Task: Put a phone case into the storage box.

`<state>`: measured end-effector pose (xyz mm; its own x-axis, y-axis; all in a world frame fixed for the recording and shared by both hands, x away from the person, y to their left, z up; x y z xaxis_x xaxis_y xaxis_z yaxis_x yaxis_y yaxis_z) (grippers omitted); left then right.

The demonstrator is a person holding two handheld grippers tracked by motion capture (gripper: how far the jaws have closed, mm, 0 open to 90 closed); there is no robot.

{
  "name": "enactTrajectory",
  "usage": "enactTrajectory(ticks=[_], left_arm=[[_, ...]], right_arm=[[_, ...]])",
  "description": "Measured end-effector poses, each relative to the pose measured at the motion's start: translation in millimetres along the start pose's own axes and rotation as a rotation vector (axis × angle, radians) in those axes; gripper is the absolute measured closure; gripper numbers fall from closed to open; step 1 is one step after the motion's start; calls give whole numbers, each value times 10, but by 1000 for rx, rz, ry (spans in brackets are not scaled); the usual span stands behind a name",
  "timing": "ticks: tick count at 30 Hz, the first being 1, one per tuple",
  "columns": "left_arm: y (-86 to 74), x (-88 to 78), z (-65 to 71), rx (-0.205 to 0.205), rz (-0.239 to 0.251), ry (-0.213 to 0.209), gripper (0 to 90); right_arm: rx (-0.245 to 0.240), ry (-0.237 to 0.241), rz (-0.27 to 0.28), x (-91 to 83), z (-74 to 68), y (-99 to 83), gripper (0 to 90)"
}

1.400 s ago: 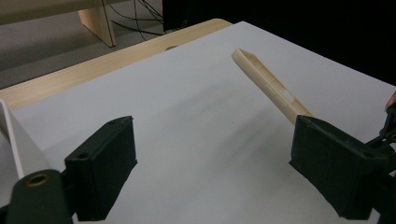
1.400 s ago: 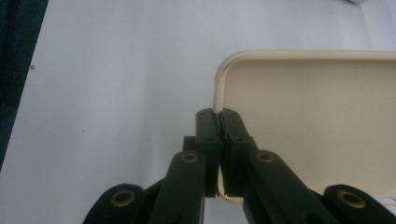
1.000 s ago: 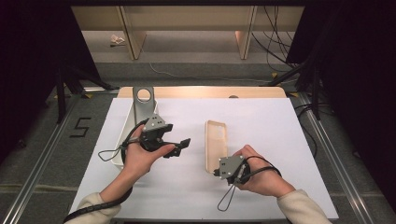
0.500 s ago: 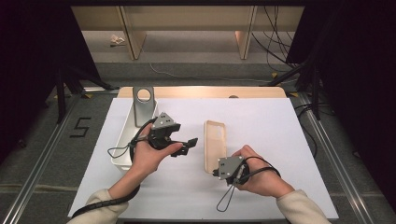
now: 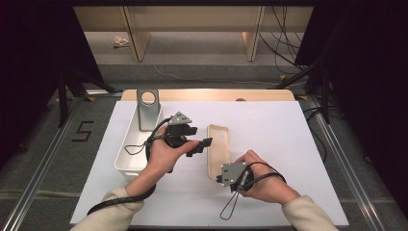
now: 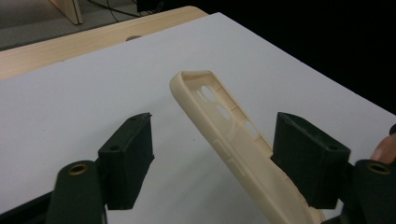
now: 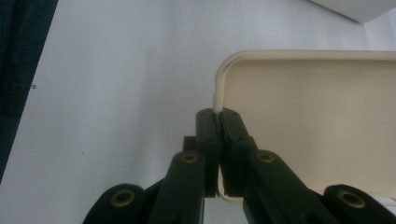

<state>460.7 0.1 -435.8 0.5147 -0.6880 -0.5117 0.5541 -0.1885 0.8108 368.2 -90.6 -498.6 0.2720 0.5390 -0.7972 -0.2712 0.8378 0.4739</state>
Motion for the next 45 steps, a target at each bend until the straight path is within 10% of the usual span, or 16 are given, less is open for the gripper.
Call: enactTrajectory(ticks=[18,29,32,38,45], left_arm=[[-23,206,-66,-158,-92,5,608],[109,130,130,-183,-9,-94,794],[171,86,180,-95,14,-81,818],[313,-81,128,-54,82,-91,818],[477,-384,-72,-28,166,-63,818]], right_arm=[[-27,-7,-11,9,-19,27,882],[-37,-17,-36,68,-10,11,871],[-12,-39,-45,76,27,-8,771],[87,-86,49,-86,115,35,656],[322,-180,154,-240,239,-163,463]])
Point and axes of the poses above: each handheld gripper's, and its own axes: x roughly forward along the jaws, y roughly out of its top, z roughly to its right, the point moved 10 cm from there along x, roughly forward along the jaws, and after that the axes turned 4 degrees about -x, right-handed, at the moved point
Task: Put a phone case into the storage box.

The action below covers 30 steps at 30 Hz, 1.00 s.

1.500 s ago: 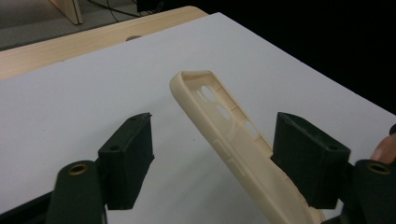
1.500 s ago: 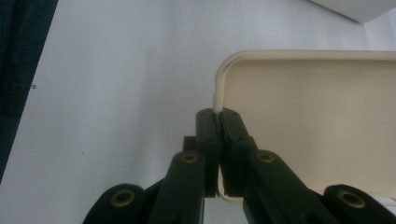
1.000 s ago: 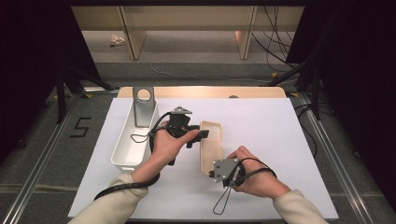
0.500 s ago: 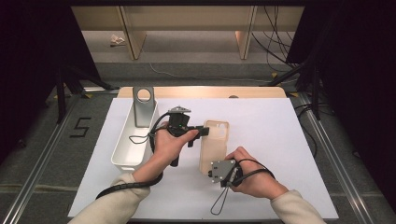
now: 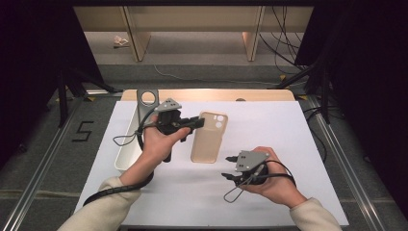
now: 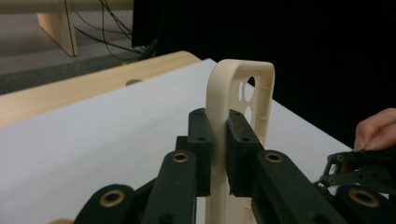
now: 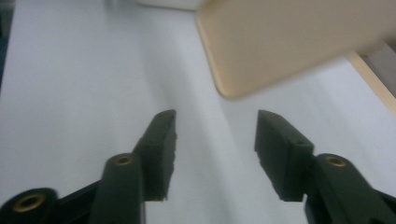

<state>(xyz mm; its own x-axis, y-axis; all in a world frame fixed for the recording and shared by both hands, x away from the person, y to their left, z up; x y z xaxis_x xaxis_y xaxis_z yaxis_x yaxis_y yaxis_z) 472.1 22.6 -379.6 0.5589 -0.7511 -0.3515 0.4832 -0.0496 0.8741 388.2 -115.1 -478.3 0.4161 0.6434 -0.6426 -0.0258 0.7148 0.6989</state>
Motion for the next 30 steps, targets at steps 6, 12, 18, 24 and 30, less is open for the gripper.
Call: enactTrajectory(ticks=[6,12,18,24,30], left_arm=[[185,-273,-180,4,61,38,818],[322,-539,-403,1,111,83,819],[433,-810,-677,6,146,147,819],[554,-1043,-1021,20,164,209,820],[635,-1155,-1289,29,156,251,820]], right_arm=[[209,-70,82,-169,158,-196,313],[356,-130,145,-332,270,-373,259],[414,-170,162,-392,314,-448,230],[435,-199,175,-415,359,-458,230],[445,-218,171,-422,388,-479,230]])
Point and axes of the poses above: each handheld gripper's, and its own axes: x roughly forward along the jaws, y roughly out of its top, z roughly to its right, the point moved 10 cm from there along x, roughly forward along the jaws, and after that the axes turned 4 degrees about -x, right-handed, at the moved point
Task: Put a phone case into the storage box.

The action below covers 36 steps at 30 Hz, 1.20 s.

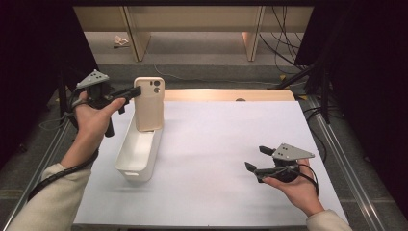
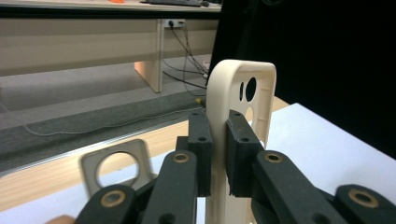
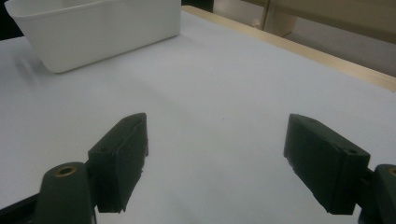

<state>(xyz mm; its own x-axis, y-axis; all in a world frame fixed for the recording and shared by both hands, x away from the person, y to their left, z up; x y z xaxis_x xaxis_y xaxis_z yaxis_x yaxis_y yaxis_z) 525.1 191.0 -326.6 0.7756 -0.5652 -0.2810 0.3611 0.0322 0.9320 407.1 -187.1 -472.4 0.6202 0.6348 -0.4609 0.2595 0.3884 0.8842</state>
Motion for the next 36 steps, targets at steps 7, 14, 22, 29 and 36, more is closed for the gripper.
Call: enactTrajectory(ticks=[7,14,22,29,36], left_arm=[[-23,79,-310,24,-16,8,820],[-170,285,-507,21,-46,6,820],[-408,532,-738,-17,-82,18,818],[-563,651,-851,-52,-94,15,817],[-678,748,-904,-64,-99,22,815]], right_arm=[[10,-7,6,-6,28,1,231],[12,-12,6,-10,36,-1,230],[9,-18,5,-13,46,-5,230],[11,-18,7,-13,58,-13,230],[11,-21,4,-11,65,-19,229]])
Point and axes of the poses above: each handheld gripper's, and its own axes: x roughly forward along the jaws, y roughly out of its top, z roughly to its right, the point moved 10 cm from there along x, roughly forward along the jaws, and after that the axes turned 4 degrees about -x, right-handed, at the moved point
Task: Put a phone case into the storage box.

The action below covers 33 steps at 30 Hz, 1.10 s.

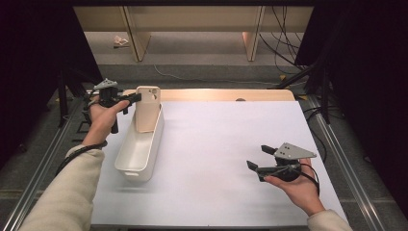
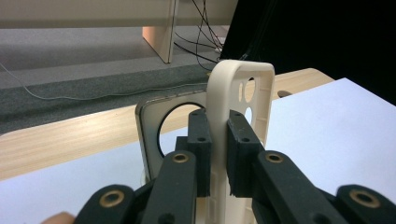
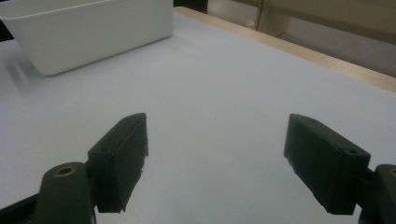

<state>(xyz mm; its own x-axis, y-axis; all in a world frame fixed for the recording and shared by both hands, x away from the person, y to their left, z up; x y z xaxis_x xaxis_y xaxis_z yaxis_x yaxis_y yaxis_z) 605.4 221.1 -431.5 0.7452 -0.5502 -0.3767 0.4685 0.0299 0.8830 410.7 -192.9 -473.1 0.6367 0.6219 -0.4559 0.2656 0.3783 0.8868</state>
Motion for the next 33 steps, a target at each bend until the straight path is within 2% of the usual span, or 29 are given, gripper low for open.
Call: enactTrajectory(ticks=[3,8,12,17,20,24,29,31,33], left_arm=[[-50,46,-25,0,-9,7,812],[-139,104,-103,-12,-27,41,808],[-164,110,-141,2,-30,75,782],[-142,77,-148,49,-52,124,660],[-89,40,-155,76,-51,167,574],[-12,-31,-155,117,-42,208,530],[54,-173,-109,121,-18,232,454],[75,-271,-39,92,3,228,360],[49,-384,89,67,-3,196,235]], right_arm=[[2,1,0,3,-1,-3,229],[-1,6,-1,7,-10,-4,229],[1,6,0,2,-11,-4,229],[1,7,0,2,-12,-3,229],[0,9,0,4,-18,-1,228],[1,8,1,5,-19,3,227],[4,-1,1,-2,3,-2,222],[10,-5,1,-9,17,-5,217],[20,-7,3,-12,28,-8,208]])
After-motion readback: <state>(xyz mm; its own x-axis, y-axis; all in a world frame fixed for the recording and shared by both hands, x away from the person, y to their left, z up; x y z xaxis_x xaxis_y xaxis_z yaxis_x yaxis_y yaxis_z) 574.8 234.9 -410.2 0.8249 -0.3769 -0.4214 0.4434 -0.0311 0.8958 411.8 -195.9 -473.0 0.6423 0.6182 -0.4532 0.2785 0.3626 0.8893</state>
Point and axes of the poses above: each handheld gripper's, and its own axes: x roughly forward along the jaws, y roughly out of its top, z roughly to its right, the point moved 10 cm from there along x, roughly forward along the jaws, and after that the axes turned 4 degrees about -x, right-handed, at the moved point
